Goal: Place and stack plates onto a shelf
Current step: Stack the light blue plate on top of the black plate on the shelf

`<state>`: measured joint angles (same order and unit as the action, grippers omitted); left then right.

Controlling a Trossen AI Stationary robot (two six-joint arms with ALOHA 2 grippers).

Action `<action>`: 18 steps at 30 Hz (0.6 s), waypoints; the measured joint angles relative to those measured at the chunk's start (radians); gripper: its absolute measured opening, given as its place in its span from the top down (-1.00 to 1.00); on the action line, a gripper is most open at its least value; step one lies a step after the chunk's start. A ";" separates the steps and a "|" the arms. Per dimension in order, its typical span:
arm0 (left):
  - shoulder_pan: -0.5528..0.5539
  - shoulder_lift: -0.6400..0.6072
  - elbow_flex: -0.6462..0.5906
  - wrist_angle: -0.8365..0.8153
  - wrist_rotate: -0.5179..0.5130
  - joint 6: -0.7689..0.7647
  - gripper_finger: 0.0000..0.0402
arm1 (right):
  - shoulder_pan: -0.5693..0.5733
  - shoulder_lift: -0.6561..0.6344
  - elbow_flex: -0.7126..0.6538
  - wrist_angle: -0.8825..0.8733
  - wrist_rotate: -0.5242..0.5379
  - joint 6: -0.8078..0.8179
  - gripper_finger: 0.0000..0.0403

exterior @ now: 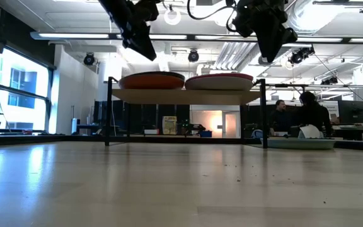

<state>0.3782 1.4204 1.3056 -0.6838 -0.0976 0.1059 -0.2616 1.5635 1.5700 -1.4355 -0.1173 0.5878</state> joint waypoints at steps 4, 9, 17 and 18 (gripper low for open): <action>0.002 0.000 0.007 -0.009 -0.017 0.000 0.52 | 0.000 0.000 0.000 0.000 0.040 0.018 0.55; 0.002 -0.001 0.075 -0.038 -0.017 0.001 0.52 | 0.000 0.000 0.000 -0.005 0.107 0.028 0.55; 0.002 -0.002 0.188 -0.166 -0.017 0.071 0.52 | -0.024 0.000 0.000 -0.065 0.174 -0.074 0.55; 0.002 -0.002 0.191 -0.177 -0.018 0.072 0.52 | -0.031 0.000 -0.001 -0.067 0.177 -0.095 0.55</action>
<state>0.3801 1.4181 1.4964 -0.8604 -0.1154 0.1776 -0.2928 1.5635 1.5691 -1.5026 0.0602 0.4925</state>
